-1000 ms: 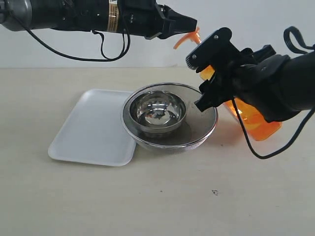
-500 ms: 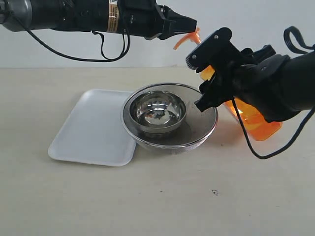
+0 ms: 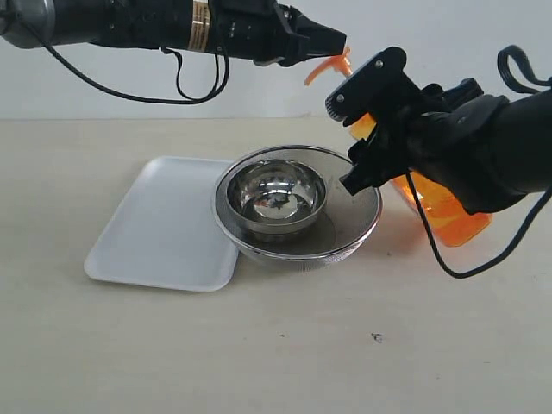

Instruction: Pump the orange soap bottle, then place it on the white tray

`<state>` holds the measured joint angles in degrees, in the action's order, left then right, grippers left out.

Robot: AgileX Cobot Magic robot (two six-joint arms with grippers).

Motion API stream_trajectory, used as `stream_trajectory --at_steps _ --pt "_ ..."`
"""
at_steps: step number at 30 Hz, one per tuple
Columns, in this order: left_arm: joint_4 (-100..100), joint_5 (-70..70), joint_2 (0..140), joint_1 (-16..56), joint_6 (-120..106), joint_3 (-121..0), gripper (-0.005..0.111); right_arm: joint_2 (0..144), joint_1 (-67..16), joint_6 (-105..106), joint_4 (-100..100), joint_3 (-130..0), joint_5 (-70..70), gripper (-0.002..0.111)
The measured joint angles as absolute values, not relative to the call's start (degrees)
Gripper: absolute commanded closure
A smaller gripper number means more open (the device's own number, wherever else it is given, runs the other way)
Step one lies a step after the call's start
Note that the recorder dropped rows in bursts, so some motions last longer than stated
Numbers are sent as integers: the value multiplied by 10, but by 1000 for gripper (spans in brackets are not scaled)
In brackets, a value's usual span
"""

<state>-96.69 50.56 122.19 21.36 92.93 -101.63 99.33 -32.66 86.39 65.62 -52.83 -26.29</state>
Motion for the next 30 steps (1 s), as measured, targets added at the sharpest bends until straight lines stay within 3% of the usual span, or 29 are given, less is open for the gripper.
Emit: stream_trajectory --at_steps 30 --pt "-1000 551 1179 172 946 -1051 102 993 -330 854 642 -532 -245 108"
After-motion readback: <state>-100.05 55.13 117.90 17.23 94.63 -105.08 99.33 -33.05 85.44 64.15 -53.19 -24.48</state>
